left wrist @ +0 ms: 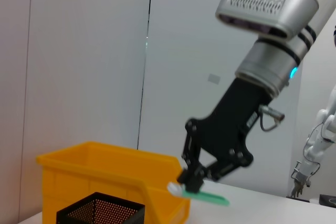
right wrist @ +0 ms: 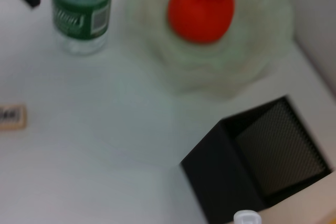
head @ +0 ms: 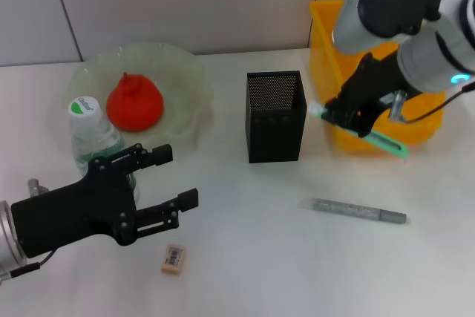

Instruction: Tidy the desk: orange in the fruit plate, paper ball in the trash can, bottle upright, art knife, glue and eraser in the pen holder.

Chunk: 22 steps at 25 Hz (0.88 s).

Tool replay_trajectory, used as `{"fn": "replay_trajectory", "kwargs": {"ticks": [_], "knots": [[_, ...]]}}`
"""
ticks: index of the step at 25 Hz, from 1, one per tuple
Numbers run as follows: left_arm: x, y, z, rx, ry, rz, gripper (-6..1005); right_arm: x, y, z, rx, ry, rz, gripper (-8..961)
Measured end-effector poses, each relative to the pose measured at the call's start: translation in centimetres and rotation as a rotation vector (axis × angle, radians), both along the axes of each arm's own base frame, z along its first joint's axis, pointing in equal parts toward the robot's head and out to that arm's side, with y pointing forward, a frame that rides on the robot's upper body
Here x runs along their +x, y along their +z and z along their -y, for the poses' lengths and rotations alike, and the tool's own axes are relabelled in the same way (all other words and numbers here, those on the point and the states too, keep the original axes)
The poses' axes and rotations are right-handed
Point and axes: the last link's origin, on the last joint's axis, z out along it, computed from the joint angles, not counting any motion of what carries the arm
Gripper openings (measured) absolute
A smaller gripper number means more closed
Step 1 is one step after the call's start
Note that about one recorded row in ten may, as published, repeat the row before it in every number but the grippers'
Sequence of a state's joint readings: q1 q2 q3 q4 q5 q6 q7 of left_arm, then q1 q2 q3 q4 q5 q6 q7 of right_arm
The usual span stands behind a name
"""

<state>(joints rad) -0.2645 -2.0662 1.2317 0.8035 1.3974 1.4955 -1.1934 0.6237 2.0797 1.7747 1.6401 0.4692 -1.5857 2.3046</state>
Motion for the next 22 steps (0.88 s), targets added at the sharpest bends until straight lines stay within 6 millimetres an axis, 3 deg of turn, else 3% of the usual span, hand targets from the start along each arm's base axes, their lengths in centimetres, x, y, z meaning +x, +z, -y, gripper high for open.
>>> {"fn": "replay_trajectory", "kwargs": {"ticks": [9,22], "knots": [[0.3,-0.4,-0.3,-0.009,-0.009,0.003,735,-2.5,2.7,-0.8,0.13,0.084,-0.107,90],[0.7,-0.6,-0.8,-0.009,-0.017,-0.005,732,-3.8,4.2,-1.7,0.233,0.171,-0.297,91]]}}
